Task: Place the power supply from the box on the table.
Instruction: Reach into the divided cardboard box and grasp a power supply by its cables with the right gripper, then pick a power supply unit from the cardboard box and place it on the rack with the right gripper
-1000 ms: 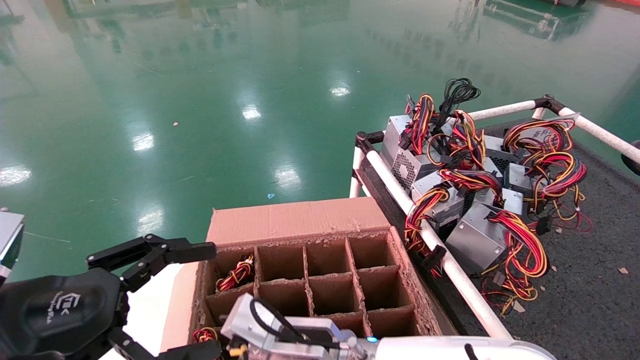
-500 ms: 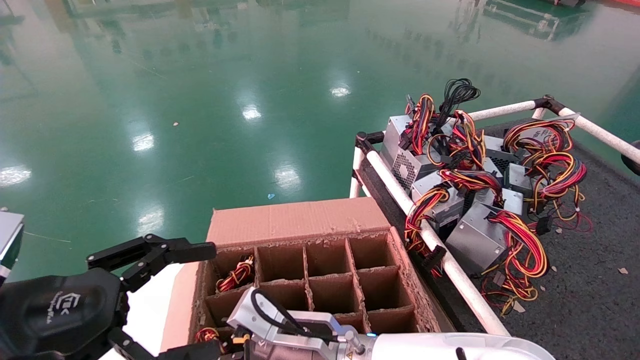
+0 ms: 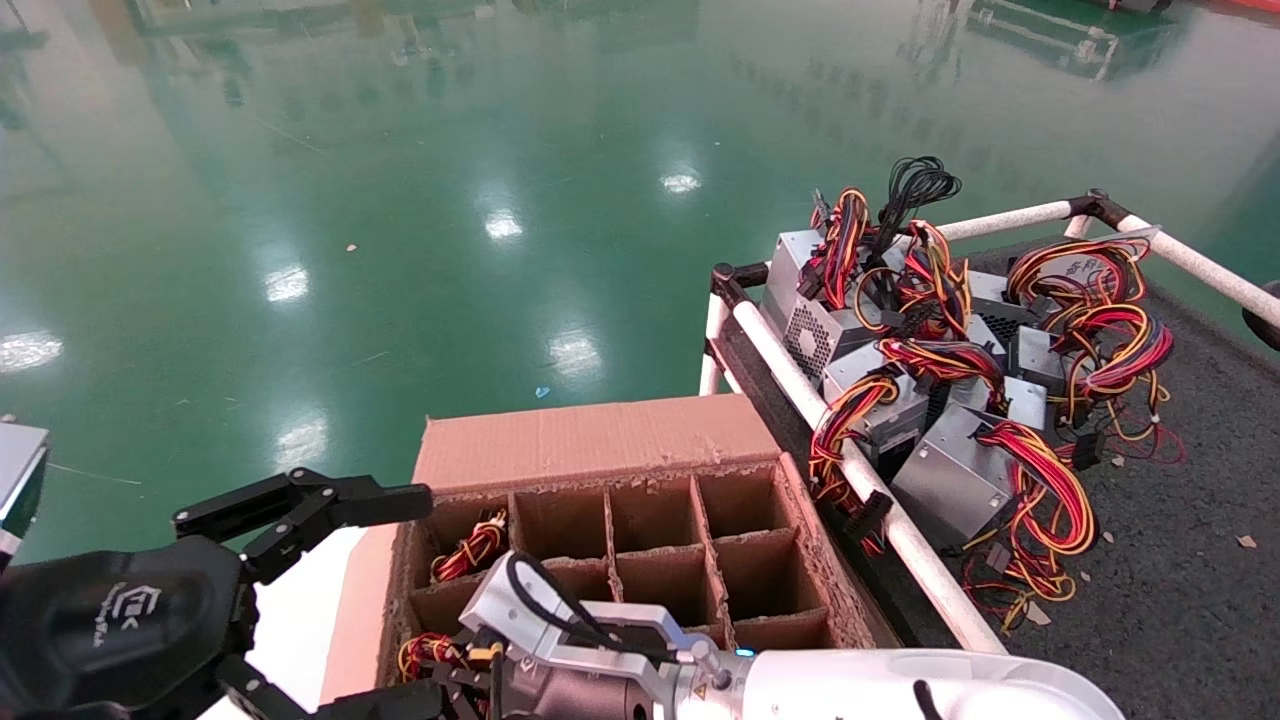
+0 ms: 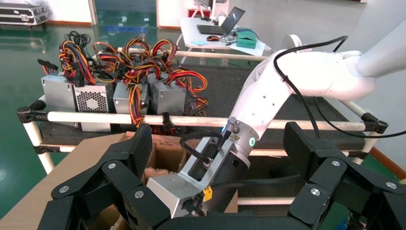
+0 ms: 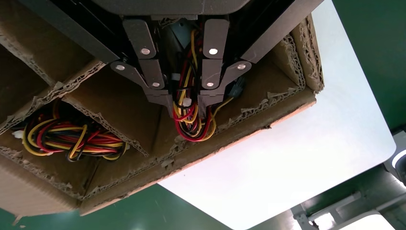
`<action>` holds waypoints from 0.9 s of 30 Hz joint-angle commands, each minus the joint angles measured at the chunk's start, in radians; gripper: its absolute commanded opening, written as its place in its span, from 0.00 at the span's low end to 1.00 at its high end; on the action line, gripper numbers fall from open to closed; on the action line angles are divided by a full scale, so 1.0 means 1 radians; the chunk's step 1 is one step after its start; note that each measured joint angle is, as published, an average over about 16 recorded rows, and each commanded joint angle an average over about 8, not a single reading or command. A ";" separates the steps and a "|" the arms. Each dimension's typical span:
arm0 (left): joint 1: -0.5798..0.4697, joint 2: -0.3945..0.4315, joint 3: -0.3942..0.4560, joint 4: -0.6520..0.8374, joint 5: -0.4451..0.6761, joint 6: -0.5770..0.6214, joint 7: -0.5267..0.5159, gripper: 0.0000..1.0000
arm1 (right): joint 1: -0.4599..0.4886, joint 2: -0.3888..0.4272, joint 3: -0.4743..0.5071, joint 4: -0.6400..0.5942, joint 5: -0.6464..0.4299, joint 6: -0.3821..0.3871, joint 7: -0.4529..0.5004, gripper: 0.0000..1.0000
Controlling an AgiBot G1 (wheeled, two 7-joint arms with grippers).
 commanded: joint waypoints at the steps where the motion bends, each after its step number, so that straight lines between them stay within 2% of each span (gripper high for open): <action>1: 0.000 0.000 0.000 0.000 0.000 0.000 0.000 1.00 | 0.002 0.002 0.002 0.000 0.007 -0.002 -0.002 0.00; 18: 0.000 0.000 0.000 0.000 0.000 0.000 0.000 1.00 | 0.027 0.034 0.024 -0.002 0.130 -0.092 -0.004 0.00; 27: 0.000 0.000 0.000 0.000 0.000 0.000 0.000 1.00 | 0.083 0.070 0.072 -0.002 0.223 -0.142 0.099 0.00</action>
